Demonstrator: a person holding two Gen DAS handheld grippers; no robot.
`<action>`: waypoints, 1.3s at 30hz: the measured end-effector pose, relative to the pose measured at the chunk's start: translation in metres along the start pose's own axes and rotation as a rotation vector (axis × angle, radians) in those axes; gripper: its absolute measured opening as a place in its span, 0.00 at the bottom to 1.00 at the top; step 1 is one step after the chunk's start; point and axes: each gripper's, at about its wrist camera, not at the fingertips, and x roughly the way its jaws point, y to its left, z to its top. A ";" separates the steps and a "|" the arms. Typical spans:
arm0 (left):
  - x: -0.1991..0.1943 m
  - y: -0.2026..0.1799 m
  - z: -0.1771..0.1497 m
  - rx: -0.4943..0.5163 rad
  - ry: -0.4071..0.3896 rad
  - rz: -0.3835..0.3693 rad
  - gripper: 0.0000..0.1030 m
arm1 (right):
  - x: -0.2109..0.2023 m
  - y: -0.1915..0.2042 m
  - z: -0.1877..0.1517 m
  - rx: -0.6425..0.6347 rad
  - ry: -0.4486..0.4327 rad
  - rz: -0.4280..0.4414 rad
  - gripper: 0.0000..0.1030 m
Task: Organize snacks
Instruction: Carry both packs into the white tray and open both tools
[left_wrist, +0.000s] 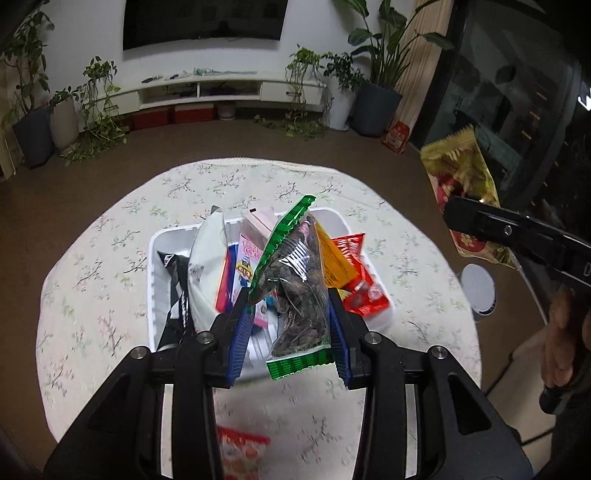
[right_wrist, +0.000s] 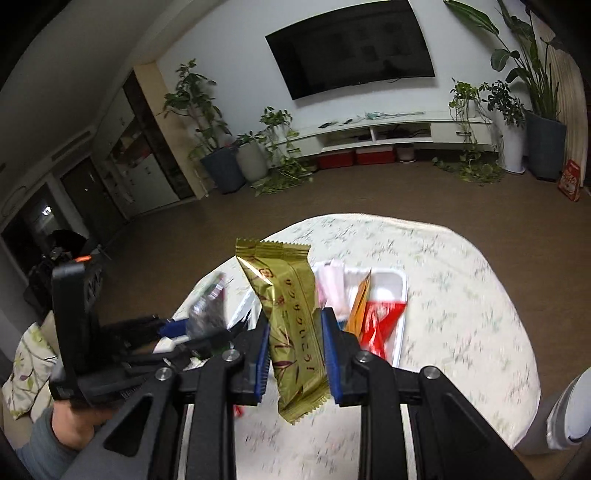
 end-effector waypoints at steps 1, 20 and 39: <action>0.010 0.002 0.004 -0.004 0.008 0.005 0.35 | 0.013 0.000 0.006 -0.009 0.013 -0.027 0.26; 0.116 0.024 0.018 -0.028 0.100 0.043 0.37 | 0.153 -0.033 0.002 0.073 0.247 -0.144 0.27; 0.111 0.020 0.018 -0.029 0.050 0.050 0.64 | 0.161 -0.028 0.006 0.069 0.241 -0.149 0.27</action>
